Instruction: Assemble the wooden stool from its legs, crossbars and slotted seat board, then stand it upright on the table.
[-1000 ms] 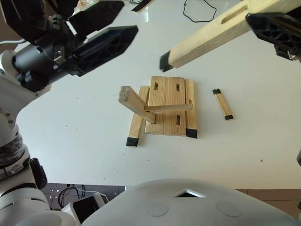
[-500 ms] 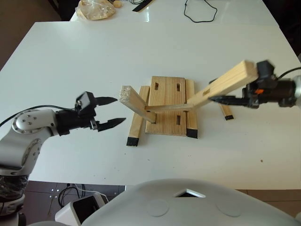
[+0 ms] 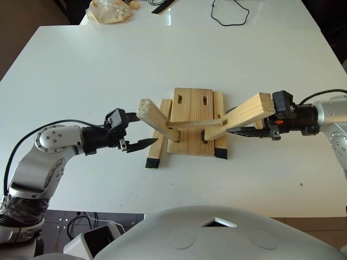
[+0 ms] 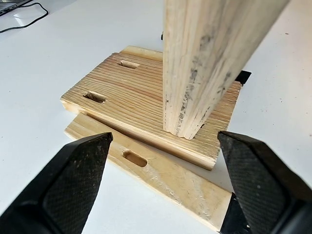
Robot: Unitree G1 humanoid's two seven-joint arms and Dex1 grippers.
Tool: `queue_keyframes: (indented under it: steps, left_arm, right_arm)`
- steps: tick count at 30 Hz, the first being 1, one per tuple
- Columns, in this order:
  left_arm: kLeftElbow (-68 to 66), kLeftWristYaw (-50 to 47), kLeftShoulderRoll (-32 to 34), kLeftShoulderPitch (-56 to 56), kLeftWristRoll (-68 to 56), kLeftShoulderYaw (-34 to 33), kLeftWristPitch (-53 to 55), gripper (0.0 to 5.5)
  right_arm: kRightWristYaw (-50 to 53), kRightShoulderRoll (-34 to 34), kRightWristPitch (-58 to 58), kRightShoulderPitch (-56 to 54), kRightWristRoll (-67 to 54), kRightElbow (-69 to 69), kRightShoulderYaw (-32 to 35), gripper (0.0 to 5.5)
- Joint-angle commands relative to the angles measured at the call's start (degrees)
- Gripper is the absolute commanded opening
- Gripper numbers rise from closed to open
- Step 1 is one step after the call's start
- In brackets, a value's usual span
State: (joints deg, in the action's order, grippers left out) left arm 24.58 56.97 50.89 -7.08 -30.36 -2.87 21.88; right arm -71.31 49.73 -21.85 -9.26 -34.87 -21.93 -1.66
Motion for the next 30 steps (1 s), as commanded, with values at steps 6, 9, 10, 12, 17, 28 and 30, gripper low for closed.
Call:
queue_keyframes:
  steps: [6, 9, 10, 12, 17, 28, 30]
  left_arm:
    - [0.5, -0.6, -1.0, 1.0, 1.3, 0.5, 0.8, 4.00]
    - [-0.3, -0.9, -1.0, 0.7, 2.4, 0.2, 0.3, 4.00]
    - [-0.5, -0.8, -0.9, 0.6, 2.5, 0.0, 0.2, 4.00]
    - [-0.3, -0.8, -0.8, 0.3, 2.4, -0.5, 0.4, 4.00]
    - [0.1, -1.1, -1.1, -0.1, 2.8, -0.8, 0.5, 4.00]
    - [-0.2, -2.4, -1.7, -0.2, 4.2, 0.0, 0.1, 4.00]
    - [-0.2, -2.6, -2.0, 0.0, 4.5, 0.2, 0.2, 4.00]
  right_arm:
    - [-3.6, 4.0, 3.3, 3.1, 5.7, 5.0, -2.2, 2.02]
    - [-4.3, 5.0, 3.0, 4.5, 4.3, 3.6, -1.6, 2.02]
    - [-4.4, 5.3, 2.9, 5.0, 3.9, 3.1, -1.5, 2.02]
    - [-4.6, 5.7, 2.8, 5.4, 3.6, 2.7, -1.3, 2.02]
    - [-4.5, 6.2, 2.6, 6.3, 3.3, 2.5, -0.8, 2.02]
    - [-4.6, 6.2, -2.2, 6.0, -0.6, 1.3, -0.8, 2.02]
    - [-4.1, 6.0, -1.3, 5.5, 1.1, 2.3, -1.7, 2.02]
